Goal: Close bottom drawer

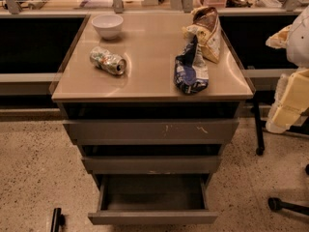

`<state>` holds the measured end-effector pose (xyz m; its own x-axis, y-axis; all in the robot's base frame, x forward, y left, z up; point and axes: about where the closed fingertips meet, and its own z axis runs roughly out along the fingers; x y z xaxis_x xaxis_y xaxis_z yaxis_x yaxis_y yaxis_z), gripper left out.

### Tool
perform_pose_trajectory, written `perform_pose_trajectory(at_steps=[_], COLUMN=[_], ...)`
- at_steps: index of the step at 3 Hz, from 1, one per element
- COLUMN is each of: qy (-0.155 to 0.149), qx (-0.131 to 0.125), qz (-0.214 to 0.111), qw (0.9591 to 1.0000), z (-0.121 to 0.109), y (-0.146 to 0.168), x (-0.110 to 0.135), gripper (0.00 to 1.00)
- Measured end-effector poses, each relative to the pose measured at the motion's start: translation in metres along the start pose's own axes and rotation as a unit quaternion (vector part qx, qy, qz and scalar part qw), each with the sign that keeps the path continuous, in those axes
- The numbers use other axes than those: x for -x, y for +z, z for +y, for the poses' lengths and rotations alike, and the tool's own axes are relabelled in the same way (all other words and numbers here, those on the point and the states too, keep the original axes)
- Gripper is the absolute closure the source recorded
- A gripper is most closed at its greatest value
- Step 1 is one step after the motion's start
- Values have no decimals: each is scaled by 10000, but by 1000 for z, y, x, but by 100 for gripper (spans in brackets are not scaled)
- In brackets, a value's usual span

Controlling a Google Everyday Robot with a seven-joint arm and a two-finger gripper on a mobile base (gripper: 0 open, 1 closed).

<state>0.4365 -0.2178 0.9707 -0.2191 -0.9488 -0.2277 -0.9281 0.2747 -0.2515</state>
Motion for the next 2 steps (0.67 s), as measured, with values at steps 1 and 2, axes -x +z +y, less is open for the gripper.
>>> perform_pose_trajectory(at_steps=[1,2], qy=[63,649], qx=[24,365], qz=[-429,-1025], qw=[9991,9919], z=[26,62], y=[21,95], x=[-3,-35], gripper=[0,0])
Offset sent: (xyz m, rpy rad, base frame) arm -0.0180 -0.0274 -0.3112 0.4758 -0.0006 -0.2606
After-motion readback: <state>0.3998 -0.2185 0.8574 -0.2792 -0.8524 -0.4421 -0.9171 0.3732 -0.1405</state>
